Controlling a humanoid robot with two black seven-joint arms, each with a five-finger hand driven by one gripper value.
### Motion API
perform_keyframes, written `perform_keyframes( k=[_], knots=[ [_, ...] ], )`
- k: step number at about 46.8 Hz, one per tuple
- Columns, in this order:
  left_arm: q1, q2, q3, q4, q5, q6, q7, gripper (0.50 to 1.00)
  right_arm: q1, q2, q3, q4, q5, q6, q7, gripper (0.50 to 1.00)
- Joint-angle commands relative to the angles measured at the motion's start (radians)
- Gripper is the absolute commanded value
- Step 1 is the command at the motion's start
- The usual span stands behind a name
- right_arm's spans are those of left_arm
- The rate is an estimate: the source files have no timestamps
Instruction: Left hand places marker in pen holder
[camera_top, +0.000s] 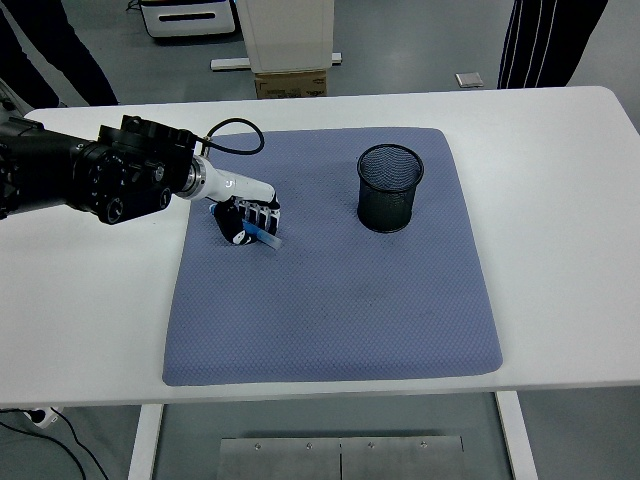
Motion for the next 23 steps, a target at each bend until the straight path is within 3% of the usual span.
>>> perform_keyframes(
  k=[1,7,23],
  knots=[
    [0.000,0.000,0.000,0.000,0.000,0.000,0.000,0.549,0.000,0.000,0.000,0.000,0.000,0.000,0.001,1.000],
    [0.000,0.002,0.000,0.000,0.000,0.000,0.000,0.502,0.000,0.000,0.000,0.000,0.000,0.000,0.001,1.000],
    [-0.008,0.005,-0.008,0.023,-0.001,-0.004,-0.002,0.500,0.000,0.000,0.000,0.000,0.000,0.000,0.001,1.000]
  ],
)
